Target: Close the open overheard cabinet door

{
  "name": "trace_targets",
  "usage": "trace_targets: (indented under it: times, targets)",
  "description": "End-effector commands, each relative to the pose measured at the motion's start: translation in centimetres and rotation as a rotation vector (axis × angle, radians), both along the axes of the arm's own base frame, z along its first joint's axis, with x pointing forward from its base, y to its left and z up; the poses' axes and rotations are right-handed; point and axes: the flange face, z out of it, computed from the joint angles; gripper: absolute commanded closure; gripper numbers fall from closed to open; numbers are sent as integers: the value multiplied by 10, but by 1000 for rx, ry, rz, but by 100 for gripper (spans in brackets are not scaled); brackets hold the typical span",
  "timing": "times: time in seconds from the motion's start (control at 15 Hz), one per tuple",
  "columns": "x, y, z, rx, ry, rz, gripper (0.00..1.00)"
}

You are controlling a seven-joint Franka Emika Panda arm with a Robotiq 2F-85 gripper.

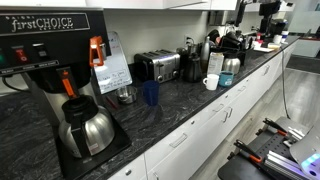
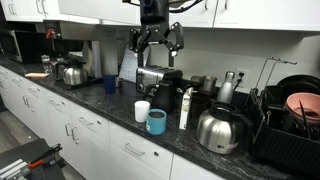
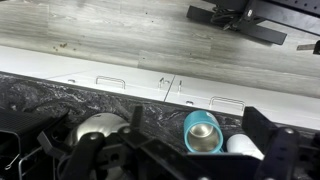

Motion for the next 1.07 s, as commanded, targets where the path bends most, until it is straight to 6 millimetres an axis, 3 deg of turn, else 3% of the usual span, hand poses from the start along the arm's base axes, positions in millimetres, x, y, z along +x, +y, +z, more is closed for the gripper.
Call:
trace_targets:
  times: [0.0,0.13,0.27,0.67,0.73,0.8,1.0]
  targets:
    - [0,0,0,0,2,0,0]
    - [0,0,0,0,2,0,0]
    - [-1,14,16,65,-71,44,0]
    - [-35,68,92,359,-270,199,0]
    - [-41,75,98,411,-293,217,0]
    - [-36,73,97,334,-272,172,0]
    - [-42,75,101,343,-284,177,0]
